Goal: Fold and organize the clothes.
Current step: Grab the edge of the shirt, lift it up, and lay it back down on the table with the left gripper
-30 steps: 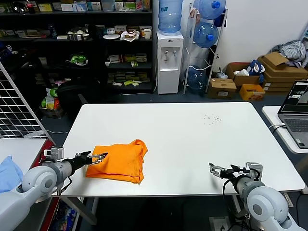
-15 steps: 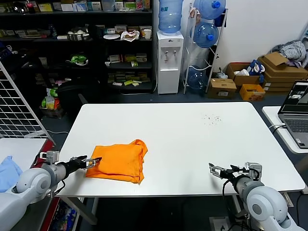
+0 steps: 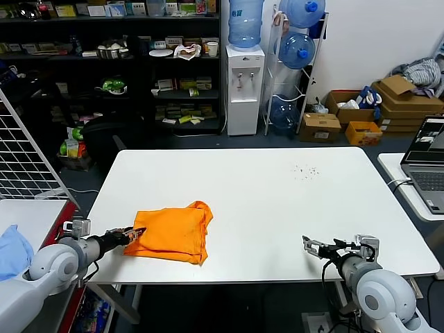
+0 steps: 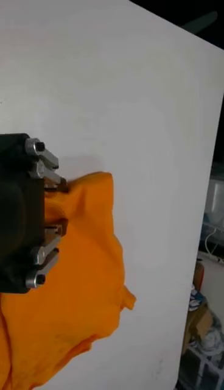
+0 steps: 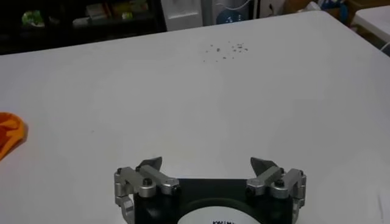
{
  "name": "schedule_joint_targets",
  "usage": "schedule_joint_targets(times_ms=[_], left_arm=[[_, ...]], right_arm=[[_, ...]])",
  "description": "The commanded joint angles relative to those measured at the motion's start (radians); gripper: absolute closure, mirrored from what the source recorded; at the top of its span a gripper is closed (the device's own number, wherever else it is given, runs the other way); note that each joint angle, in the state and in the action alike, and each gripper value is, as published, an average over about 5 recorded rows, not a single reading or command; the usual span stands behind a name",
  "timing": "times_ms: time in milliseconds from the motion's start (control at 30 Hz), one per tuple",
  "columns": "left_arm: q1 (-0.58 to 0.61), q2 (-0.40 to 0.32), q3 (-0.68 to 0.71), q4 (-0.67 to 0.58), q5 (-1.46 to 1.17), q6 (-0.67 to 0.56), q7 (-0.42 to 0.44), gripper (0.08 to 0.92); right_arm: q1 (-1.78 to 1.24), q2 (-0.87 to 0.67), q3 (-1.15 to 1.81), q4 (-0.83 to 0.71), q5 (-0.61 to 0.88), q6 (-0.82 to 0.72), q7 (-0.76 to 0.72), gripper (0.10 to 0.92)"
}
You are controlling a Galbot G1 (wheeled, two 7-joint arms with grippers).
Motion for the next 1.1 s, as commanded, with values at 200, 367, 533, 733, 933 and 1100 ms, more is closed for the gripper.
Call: schedule_joint_targets(times_ms=[200, 367, 533, 733, 933, 1100], left_arm=[[0.018, 0.002, -0.039, -0.076, -0.016, -0.023, -0.062, 0.810], [0.044, 0.032, -0.057, -0.193, -0.035, -0.021, -0.126, 0.892], [0.071, 0.074, -0.084, -0.295, -0.041, -0.018, -0.235, 0.895], [0.114, 0.126, -0.154, -0.399, -0.044, -0.016, -0.384, 0.895], [0.230, 0.171, -0.317, -0.440, -0.060, 0.003, -0.446, 0.895], [0.345, 0.222, -0.470, -0.424, -0.088, 0.018, -0.460, 0.895]], right_arm=[[0.007, 0.000, -0.004, -0.005, 0.000, -0.006, -0.001, 0.104], [0.029, -0.002, -0.023, -0.020, 0.001, -0.001, -0.002, 0.104], [0.070, -0.004, -0.055, -0.039, 0.000, 0.006, -0.009, 0.104], [0.126, -0.012, -0.092, -0.055, -0.015, 0.021, -0.022, 0.104], [0.178, -0.025, -0.121, -0.061, -0.022, 0.031, -0.032, 0.104], [0.207, -0.030, -0.142, -0.076, -0.031, 0.039, -0.044, 0.104]])
